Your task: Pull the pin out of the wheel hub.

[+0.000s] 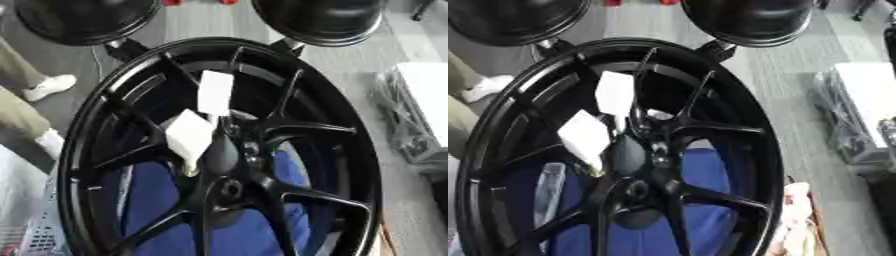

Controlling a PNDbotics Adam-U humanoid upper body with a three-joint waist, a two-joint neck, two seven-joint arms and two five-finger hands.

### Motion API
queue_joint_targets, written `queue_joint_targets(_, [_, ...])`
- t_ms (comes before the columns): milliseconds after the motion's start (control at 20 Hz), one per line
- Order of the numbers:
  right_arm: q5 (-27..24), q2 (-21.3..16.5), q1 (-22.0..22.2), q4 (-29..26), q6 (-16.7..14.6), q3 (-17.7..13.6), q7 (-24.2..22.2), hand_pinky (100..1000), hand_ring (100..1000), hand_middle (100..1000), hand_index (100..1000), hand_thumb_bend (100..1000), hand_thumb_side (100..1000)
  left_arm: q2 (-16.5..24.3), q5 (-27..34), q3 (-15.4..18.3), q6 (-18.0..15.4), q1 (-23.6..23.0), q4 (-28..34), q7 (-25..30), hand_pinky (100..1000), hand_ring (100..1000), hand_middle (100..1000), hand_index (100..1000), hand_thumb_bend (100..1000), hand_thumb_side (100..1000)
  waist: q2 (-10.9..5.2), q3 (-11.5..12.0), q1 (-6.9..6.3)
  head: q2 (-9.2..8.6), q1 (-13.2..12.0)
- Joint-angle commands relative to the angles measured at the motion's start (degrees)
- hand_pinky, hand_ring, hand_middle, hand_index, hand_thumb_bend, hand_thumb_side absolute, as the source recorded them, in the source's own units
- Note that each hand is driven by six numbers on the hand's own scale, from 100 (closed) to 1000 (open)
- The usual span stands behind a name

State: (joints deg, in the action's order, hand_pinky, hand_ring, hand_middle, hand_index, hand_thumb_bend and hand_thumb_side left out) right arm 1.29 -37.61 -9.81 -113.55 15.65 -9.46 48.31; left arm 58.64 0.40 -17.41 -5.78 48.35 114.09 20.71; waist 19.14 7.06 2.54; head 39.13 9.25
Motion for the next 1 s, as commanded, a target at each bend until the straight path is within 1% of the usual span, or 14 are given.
queue_joint_targets(50, [-0.30, -2.08, -0.05, -1.04, 3.79, -0.16, 3.66, 498, 625, 691, 559, 100, 459, 1.56, -0.57, -2.26, -0.19, 3.51, 0.51, 4.75, 750, 611, 646, 743, 100, 167, -1.49, -0.06, -0.15, -0.96, 0.31])
queue_joint_targets(250, [-0.40, -2.13, 0.00, -1.04, 3.73, -0.01, 3.66, 498, 625, 691, 559, 100, 461, 0.06, -0.46, -5.80, -0.08, 8.06, 0.51, 10.10, 756, 624, 663, 756, 100, 205, -1.62, 0.06, -0.24, -1.23, 0.55])
queue_joint_targets(450, [-0.42, -2.15, 0.13, -1.04, 3.71, 0.04, 3.66, 498, 625, 691, 559, 100, 462, -1.74, 0.18, -8.51, 0.60, 11.36, 0.51, 13.72, 757, 628, 671, 760, 100, 234, -1.77, 0.10, -0.34, -1.22, 0.68])
queue_joint_targets(700, [-0.47, -1.96, 0.30, -1.04, 3.60, 0.04, 3.66, 498, 625, 691, 558, 100, 465, -3.64, 1.67, -10.01, 1.49, 13.89, 0.51, 16.40, 757, 628, 672, 761, 100, 249, -1.90, 0.15, -0.41, -1.10, 0.85])
queue_joint_targets(850, [-0.50, -1.88, 0.31, -1.04, 3.48, 0.08, 3.66, 498, 625, 691, 558, 100, 466, -4.88, 2.38, -10.60, 2.08, 14.97, 0.51, 17.52, 756, 628, 674, 764, 100, 273, -1.94, 0.21, -0.42, -1.05, 0.84])
queue_joint_targets(1000, [-0.52, -1.79, 0.31, -1.04, 3.35, 0.12, 3.66, 499, 625, 691, 559, 100, 467, -6.47, 2.72, -11.61, 3.50, 15.87, 0.51, 18.81, 756, 631, 679, 774, 100, 302, -2.01, 0.25, -0.44, -0.94, 0.96])
